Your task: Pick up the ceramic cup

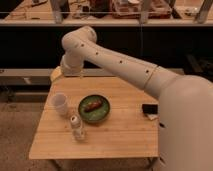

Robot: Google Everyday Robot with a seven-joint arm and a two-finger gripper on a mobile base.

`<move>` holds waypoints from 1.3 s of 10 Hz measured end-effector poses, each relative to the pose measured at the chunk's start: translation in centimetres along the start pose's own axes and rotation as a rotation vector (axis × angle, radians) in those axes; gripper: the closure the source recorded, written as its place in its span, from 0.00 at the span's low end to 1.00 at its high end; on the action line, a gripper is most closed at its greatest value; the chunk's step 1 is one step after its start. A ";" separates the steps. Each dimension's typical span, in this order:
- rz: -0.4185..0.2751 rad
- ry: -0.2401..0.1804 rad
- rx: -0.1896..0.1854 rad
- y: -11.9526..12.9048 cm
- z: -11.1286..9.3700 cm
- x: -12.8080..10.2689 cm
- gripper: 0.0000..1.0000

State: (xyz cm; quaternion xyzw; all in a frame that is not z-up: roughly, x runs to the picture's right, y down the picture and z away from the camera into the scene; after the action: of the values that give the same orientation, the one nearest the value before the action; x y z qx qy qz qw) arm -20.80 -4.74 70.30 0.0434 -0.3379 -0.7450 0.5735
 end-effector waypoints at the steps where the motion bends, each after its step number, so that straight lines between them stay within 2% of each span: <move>1: 0.008 -0.019 0.029 -0.9 1.0 -0.7 0.20; 2: 0.020 -0.046 0.049 -1.5 2.7 -1.6 0.20; 3: 0.042 -0.067 0.040 -0.7 4.7 -2.3 0.20; 5: 0.081 -0.082 0.025 1.2 7.1 -2.9 0.20; 9: 0.145 -0.127 0.055 2.9 11.5 -4.2 0.20; 11: 0.150 -0.137 0.054 3.4 13.1 -4.5 0.20; 13: 0.147 -0.123 0.042 4.5 14.8 -3.7 0.20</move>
State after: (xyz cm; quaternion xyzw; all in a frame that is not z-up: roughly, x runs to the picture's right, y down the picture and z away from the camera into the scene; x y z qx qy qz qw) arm -22.51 4.72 83.02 -0.0155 -0.3902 -0.6951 0.6036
